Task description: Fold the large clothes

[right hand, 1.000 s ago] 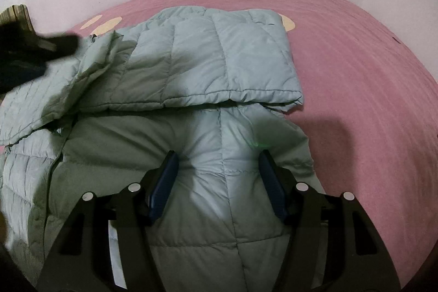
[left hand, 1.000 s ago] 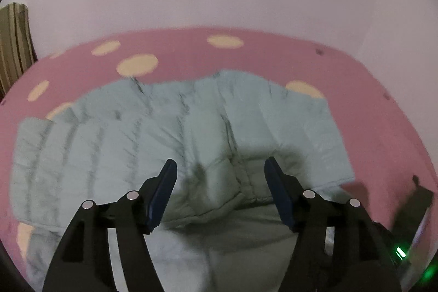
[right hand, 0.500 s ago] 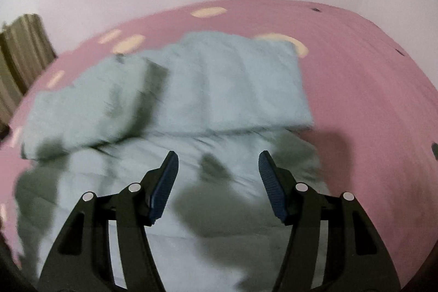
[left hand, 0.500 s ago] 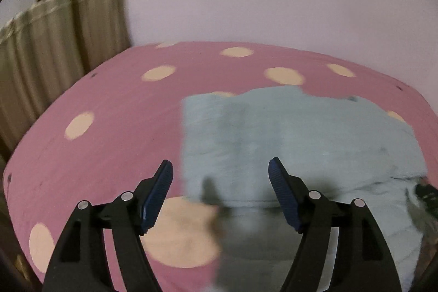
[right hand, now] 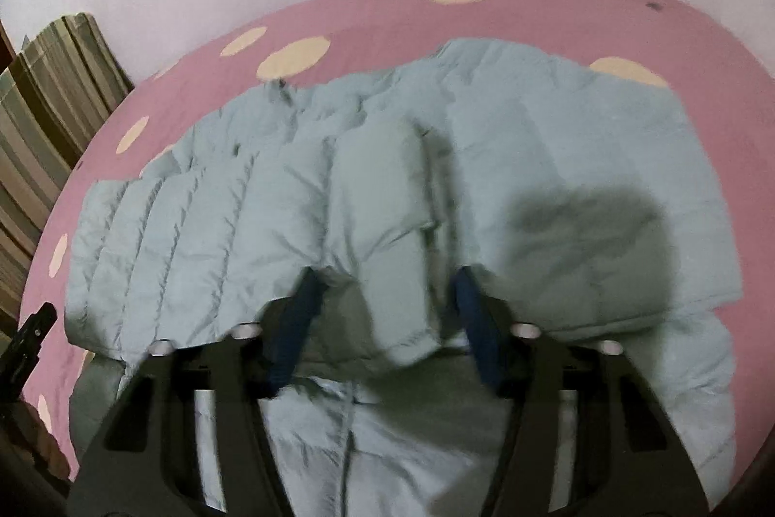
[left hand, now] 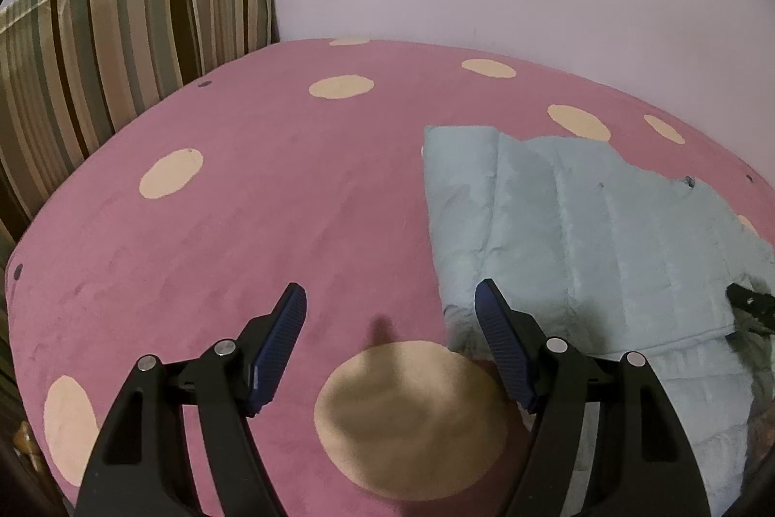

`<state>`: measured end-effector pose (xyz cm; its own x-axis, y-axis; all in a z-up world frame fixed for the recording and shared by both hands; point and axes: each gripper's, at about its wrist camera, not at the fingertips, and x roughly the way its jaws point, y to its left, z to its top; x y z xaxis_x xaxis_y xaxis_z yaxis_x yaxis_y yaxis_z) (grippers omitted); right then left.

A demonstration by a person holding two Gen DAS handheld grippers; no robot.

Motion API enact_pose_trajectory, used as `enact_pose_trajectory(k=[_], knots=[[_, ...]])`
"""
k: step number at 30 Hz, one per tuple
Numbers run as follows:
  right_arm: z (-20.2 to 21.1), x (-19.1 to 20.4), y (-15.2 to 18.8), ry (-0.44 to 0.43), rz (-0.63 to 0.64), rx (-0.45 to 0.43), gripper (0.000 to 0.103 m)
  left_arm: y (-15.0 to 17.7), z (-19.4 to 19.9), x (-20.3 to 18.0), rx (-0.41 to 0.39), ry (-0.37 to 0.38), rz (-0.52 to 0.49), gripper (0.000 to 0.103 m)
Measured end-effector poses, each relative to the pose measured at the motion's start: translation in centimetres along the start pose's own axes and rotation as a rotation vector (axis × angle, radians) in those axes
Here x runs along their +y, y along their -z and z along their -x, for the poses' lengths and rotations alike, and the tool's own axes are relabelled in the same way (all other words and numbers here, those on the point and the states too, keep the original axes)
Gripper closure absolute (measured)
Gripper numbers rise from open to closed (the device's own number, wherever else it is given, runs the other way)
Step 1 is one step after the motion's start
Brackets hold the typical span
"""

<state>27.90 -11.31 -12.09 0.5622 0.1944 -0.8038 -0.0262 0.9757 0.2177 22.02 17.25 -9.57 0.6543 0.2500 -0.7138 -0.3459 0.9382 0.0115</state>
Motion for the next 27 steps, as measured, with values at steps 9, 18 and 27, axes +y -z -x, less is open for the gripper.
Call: enact_pose_trajectory(k=[9, 18, 27], knots=[[4.8, 0.1, -1.4, 0.022, 0.040, -0.150, 0.099, -1.8, 1.1, -0.5, -0.046, 0.053, 0.027, 0.032], [5.5, -8.4, -1.6, 0.187, -0.054, -0.152, 0.099, -3.9, -1.0, -6.8, -0.025, 0.102, -0.088, 0.032], [2.3, -12.4, -0.6, 0.210, -0.086, -0.077, 0.098, -3.6, -5.8, -11.5, 0.070, 0.038, -0.196, 0.032]])
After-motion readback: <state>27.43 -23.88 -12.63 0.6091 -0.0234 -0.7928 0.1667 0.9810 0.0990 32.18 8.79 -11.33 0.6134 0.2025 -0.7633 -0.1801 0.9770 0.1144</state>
